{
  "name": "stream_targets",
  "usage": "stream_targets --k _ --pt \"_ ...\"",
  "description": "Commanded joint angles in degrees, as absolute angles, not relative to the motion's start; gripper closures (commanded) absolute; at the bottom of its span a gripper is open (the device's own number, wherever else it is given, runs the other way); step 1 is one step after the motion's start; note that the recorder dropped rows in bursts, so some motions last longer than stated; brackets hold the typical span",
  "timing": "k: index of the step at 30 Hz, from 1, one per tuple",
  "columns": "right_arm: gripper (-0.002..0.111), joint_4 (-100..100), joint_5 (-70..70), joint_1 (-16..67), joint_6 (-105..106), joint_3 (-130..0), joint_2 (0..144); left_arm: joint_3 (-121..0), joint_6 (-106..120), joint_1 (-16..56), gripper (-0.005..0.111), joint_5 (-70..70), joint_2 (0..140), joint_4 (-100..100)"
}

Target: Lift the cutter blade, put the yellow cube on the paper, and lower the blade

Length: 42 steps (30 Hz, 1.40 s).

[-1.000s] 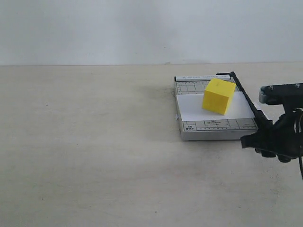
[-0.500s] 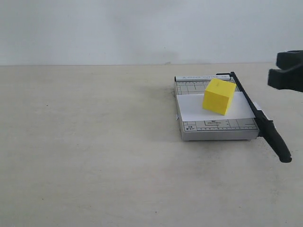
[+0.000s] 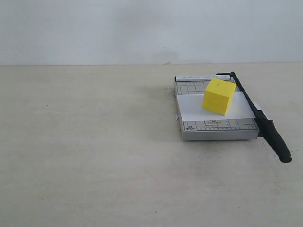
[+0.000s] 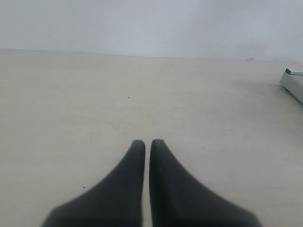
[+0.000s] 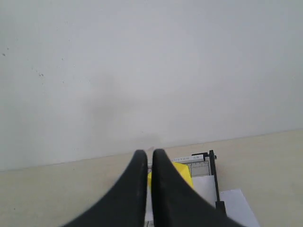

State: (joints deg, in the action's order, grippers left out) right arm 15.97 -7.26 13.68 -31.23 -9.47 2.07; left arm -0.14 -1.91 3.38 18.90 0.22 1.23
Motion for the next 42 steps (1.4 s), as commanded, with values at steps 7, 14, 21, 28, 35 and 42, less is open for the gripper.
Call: stream_targets --k 7,14,21,28,35,42 --pt "0.104 15.53 -8.01 13.64 -32.62 -9.28 0.00 0.00 -1.82 3.16 0.102 18.04 0.00 1.70" --pt "0.104 15.53 -8.01 13.64 -32.62 -9.28 0.00 0.00 -1.82 3.16 0.102 18.04 0.00 1.70" --pt "0.104 15.53 -8.64 13.64 -32.62 -9.28 0.00 0.00 -1.82 3.16 0.102 18.04 0.00 1.70" --pt "0.104 15.53 -14.61 13.64 -32.51 -9.28 0.00 0.00 -1.82 3.16 0.102 18.04 0.00 1.70" --pt "0.104 15.53 -22.53 13.64 -27.63 -9.16 0.00 0.00 -1.82 3.16 0.102 18.04 0.00 1.70" --pt "0.104 15.53 -16.64 13.64 -25.95 -3.42 0.00 0.00 -1.82 3.16 0.102 18.04 0.00 1.70"
